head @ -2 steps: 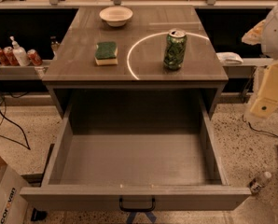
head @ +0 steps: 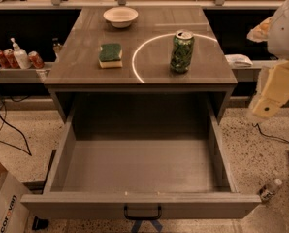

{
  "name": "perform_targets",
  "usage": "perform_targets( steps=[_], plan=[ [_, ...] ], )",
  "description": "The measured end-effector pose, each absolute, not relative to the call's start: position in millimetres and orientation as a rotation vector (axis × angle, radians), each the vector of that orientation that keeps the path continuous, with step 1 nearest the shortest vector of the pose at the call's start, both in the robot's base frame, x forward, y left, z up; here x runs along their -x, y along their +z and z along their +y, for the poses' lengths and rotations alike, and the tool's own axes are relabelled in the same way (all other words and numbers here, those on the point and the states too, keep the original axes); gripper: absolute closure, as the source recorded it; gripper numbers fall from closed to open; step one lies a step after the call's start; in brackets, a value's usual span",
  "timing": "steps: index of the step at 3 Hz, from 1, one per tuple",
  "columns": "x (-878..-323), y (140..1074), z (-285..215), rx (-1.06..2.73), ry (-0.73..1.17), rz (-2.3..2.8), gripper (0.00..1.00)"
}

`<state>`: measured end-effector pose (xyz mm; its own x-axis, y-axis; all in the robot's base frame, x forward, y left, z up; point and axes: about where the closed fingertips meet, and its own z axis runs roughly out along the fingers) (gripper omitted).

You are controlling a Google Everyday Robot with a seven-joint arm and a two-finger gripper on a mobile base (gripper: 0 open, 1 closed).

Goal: Place sponge into top drawer

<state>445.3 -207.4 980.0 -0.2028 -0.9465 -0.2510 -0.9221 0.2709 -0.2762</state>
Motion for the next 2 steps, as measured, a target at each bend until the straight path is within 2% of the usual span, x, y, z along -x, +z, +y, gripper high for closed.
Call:
perform_targets(
  steps=[2],
  plan=[
    [-484,983,-170,1.662,0.014,2.023,0.0]
  ],
)
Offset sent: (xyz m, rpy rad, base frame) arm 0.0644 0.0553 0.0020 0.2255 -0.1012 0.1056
